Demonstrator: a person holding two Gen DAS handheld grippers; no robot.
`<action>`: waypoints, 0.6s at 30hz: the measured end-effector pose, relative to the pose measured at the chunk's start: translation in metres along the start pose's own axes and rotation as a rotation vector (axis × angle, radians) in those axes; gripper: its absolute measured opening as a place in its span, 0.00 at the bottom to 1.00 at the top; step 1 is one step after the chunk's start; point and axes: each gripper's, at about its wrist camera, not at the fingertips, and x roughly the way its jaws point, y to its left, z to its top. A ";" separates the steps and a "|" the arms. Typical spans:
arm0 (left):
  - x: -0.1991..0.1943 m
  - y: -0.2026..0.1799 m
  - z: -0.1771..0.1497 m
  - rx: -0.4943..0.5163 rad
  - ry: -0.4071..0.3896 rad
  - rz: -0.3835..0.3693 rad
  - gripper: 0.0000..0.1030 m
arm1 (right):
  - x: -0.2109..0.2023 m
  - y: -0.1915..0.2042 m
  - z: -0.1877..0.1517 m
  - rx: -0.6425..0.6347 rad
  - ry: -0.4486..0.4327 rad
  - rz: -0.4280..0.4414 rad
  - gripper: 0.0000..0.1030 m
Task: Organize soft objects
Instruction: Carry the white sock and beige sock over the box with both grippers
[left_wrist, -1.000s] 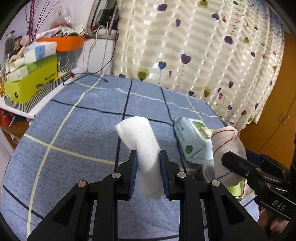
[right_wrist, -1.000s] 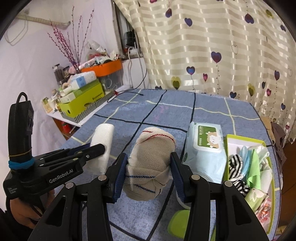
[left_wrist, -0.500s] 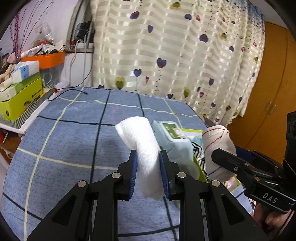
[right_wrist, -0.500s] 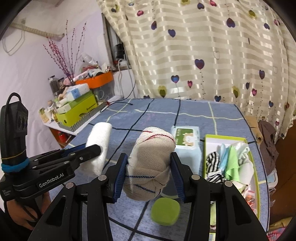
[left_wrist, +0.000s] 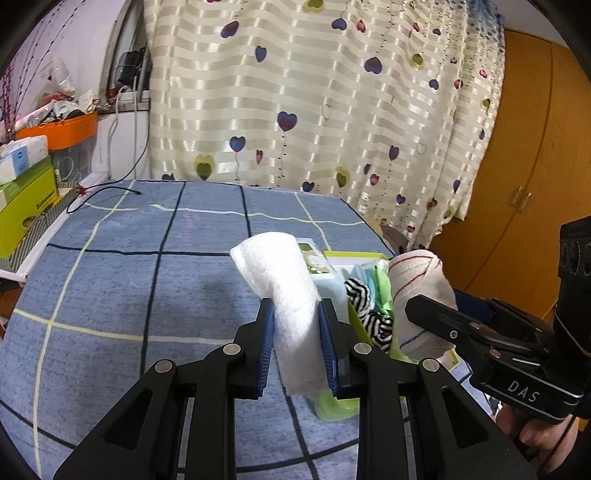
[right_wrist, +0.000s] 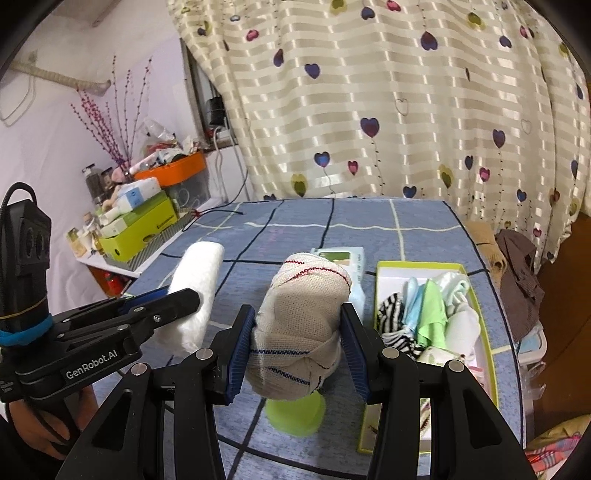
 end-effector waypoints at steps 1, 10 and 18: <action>0.001 -0.002 0.000 0.002 0.002 -0.003 0.24 | -0.001 -0.002 0.000 0.003 -0.001 -0.003 0.44; 0.011 -0.020 0.000 0.026 0.022 -0.034 0.24 | -0.009 -0.025 -0.005 0.039 -0.008 -0.037 0.44; 0.021 -0.040 0.000 0.056 0.037 -0.071 0.24 | -0.015 -0.044 -0.010 0.070 -0.011 -0.066 0.44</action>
